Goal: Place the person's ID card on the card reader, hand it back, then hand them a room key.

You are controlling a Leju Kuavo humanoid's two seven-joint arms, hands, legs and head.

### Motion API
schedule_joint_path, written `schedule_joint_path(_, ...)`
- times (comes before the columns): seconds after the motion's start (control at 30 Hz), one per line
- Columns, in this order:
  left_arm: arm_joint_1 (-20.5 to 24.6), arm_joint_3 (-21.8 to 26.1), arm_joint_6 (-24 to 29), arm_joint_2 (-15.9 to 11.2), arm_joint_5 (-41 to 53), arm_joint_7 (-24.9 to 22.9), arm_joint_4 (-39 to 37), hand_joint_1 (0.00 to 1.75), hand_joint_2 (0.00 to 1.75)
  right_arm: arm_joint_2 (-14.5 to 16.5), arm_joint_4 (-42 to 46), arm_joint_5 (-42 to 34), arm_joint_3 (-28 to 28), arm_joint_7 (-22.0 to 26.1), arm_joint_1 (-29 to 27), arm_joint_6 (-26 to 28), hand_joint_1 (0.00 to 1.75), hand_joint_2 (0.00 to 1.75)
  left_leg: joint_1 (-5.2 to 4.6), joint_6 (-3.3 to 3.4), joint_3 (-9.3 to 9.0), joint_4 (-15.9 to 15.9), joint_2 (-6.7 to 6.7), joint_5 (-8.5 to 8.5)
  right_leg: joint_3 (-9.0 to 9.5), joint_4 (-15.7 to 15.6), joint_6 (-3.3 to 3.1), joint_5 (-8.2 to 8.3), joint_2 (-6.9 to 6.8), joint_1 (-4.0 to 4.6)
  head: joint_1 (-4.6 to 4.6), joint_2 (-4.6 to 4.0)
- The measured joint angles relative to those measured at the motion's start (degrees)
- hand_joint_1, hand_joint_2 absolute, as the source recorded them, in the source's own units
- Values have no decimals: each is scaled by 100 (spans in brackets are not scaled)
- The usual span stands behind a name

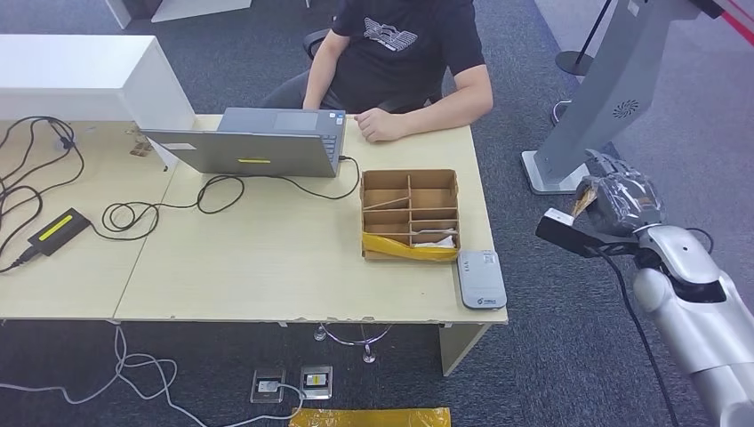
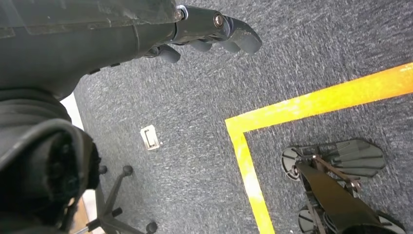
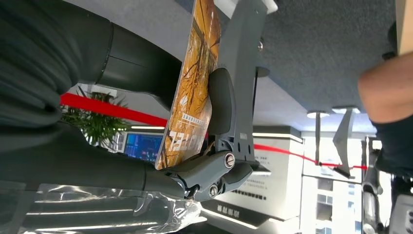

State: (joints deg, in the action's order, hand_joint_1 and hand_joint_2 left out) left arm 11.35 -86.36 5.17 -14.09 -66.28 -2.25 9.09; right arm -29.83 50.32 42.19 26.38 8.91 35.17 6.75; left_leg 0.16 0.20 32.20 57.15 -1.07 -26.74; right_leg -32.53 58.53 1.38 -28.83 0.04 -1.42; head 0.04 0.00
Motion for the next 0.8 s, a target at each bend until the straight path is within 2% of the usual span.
schedule_joint_path(0.17,3,-2,23,-5,17,0,0,0,0,-26,179,-38,24,-25,-291,-56,175,175,0,-1,0,-1,3,0,-1,1,0,0,1,1,-1,0)
schedule_joint_path(0.47,4,-2,126,10,-47,-1,0,0,0,123,146,-209,191,269,-225,69,175,175,1,-2,2,-1,2,1,2,2,-1,1,1,2,0,0)
schedule_joint_path(0.8,8,-2,170,51,-103,-33,0,0,0,598,-291,-296,502,536,23,288,175,175,1,-2,4,-2,2,1,0,2,-1,0,3,2,-1,0)
